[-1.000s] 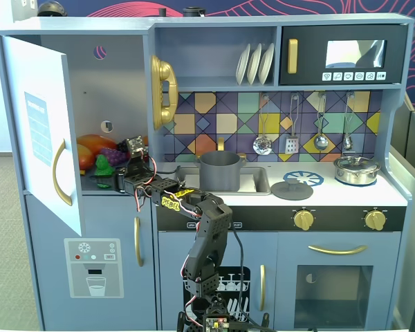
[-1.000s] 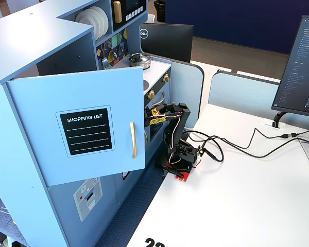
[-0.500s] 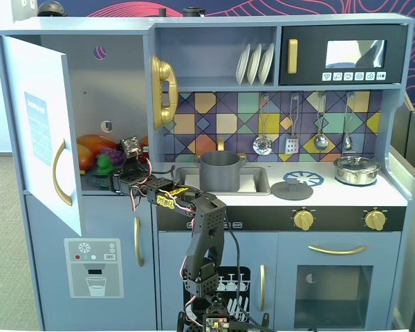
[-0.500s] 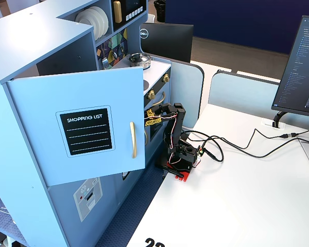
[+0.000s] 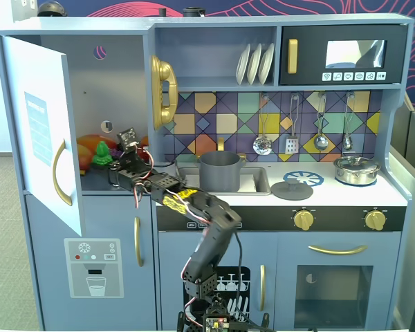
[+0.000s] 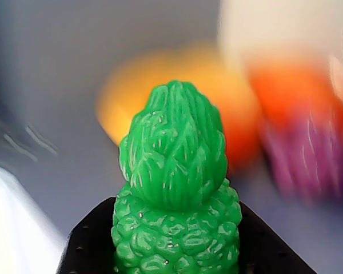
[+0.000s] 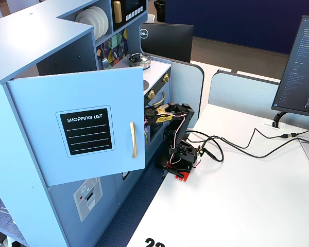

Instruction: Pick up the green pineapple from the left cabinet and place it in the gray recipient

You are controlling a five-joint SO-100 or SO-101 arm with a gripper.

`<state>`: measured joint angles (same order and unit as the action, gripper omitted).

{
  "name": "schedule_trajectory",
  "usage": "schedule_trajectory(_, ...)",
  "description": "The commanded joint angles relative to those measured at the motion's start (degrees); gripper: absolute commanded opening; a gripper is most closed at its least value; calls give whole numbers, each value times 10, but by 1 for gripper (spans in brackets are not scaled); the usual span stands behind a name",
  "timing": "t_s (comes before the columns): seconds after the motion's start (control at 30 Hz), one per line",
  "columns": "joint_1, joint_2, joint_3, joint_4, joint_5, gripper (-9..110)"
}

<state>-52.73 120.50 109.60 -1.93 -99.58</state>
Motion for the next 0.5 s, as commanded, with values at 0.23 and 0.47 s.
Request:
schedule_trajectory(0.23,10,319,63,93,-7,0)
schedule_trajectory(0.47,219,399,40,148,87,0)
